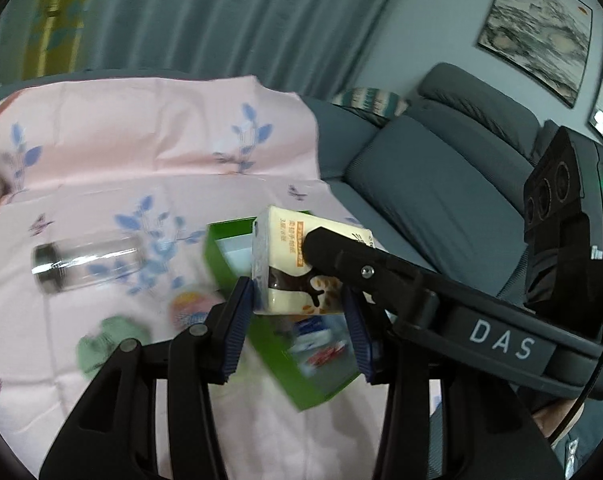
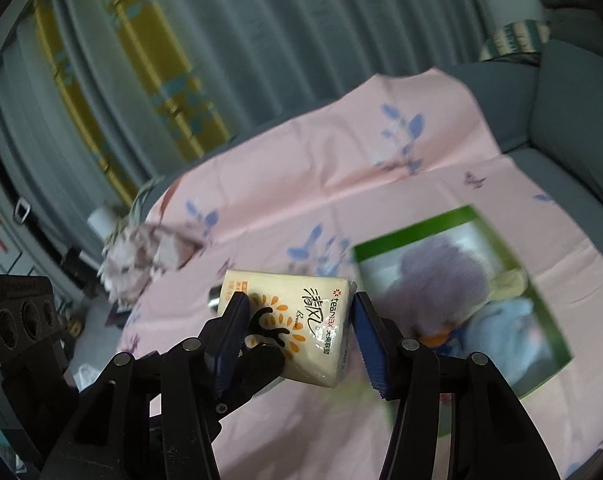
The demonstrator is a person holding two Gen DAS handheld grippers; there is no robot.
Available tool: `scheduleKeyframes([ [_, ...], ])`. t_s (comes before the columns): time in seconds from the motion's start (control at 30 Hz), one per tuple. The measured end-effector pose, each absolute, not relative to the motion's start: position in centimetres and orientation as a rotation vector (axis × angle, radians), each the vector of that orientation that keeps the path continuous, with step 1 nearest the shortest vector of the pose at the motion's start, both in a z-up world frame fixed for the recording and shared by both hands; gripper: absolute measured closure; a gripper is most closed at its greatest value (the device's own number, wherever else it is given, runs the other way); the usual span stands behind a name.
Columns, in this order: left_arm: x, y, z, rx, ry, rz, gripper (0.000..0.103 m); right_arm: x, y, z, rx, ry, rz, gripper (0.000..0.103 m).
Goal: Organize soft objects
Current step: 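Carry the tissue pack into the green box and open the right gripper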
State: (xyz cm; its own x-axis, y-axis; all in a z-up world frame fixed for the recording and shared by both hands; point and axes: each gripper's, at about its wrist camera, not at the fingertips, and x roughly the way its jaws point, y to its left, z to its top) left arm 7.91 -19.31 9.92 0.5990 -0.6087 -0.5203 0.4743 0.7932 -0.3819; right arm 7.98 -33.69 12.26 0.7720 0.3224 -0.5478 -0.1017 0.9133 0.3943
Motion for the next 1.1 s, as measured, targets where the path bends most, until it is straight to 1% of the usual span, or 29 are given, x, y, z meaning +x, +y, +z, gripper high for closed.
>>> scheduleKeyframes([
  [0.13, 9.8, -22.9, 8.7, -0.189, 0.732, -0.674, 0.060, 9.0, -37.1, 10.3, 0.432, 0.658, 0.188, 0.047],
  [0.27, 11.3, -25.5, 6.1, -0.155, 0.804, -0.677, 0.060, 10.6, -40.0, 6.6, 0.506, 0.732, 0.154, 0.047],
  [0.6, 14.2, -29.7, 2.8, -0.129, 0.923, -0.689, 0.060, 12.2, -43.8, 2.5, 0.625, 0.813, 0.051, 0.047],
  [0.67, 14.2, -30.0, 2.4, -0.139, 0.947, -0.691, 0.057, 12.4, -44.1, 2.1, 0.634, 0.825, 0.038, 0.047],
  [0.77, 13.8, -30.0, 2.2, -0.164, 0.984, -0.740, 0.049, 12.0, -44.3, 2.5, 0.614, 0.818, 0.000, 0.047],
  [0.83, 13.4, -29.8, 2.6, -0.159, 0.968, -0.743, 0.040, 11.6, -44.3, 3.0, 0.602, 0.797, -0.005, 0.047],
  [0.87, 13.1, -29.6, 3.0, -0.152, 0.951, -0.737, 0.037, 11.3, -44.3, 3.3, 0.601, 0.787, -0.011, 0.047],
  [0.93, 12.6, -28.9, 3.9, -0.144, 0.925, -0.727, 0.026, 11.0, -44.4, 3.7, 0.600, 0.773, -0.019, 0.042],
  [0.97, 12.4, -28.4, 4.3, -0.148, 0.913, -0.720, 0.025, 10.8, -44.5, 4.0, 0.603, 0.760, -0.026, 0.034],
  [1.0, 12.2, -27.8, 4.7, -0.154, 0.902, -0.715, 0.023, 10.5, -44.4, 4.3, 0.601, 0.752, -0.029, 0.030],
  [1.1, 11.6, -25.6, 5.9, -0.190, 0.866, -0.689, 0.017, 9.7, -43.8, 5.5, 0.581, 0.730, -0.016, 0.029],
])
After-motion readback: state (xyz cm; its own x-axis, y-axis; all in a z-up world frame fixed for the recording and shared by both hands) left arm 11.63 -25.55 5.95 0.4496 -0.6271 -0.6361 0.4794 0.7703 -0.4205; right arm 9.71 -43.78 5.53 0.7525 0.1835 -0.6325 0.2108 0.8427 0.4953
